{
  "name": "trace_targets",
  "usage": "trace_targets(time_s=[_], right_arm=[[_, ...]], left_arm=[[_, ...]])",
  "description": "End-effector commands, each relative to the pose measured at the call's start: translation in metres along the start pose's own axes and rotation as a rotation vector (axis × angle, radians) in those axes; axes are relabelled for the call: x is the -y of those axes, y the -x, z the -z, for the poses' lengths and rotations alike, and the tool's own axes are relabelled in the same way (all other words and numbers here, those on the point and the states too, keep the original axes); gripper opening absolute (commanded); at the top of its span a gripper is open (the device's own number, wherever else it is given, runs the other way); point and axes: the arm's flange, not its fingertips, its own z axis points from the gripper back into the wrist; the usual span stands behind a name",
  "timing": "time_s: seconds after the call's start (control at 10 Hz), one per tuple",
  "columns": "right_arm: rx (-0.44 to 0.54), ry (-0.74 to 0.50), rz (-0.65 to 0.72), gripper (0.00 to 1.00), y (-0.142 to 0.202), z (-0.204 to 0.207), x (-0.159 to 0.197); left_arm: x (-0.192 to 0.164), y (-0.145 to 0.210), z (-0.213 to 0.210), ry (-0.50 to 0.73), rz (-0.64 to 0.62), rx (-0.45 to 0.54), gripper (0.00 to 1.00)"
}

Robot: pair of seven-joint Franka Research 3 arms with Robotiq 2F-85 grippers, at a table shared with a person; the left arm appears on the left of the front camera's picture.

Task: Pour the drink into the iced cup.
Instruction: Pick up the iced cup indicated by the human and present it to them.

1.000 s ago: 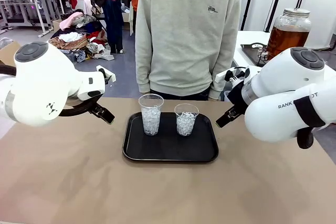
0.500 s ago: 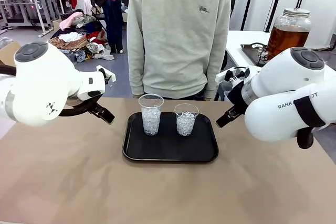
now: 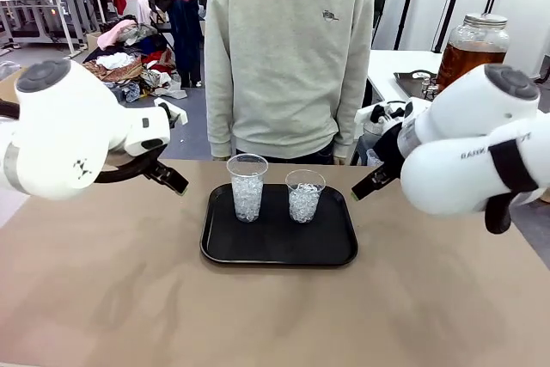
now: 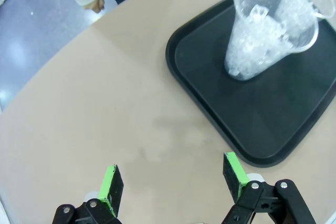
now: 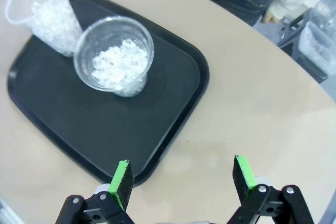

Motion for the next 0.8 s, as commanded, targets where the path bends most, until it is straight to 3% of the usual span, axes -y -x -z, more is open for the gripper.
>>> trace_targets(time_s=[0.0,0.4,0.7], right_arm=[[0.006,-0.09,0.034,1.0,-0.008,-0.028,0.02],[0.043,-0.363,0.241,1.0,-0.003,-0.064,0.054],[0.076,-0.505,0.329,1.0,0.006,-0.067,0.074]], left_arm=[[-0.015,-0.005,-0.031,0.072,-0.016,0.018,1.0],[-0.052,-0.006,-0.069,0.358,-0.221,0.053,1.0],[-0.072,-0.004,-0.063,0.508,-0.289,0.035,1.0]])
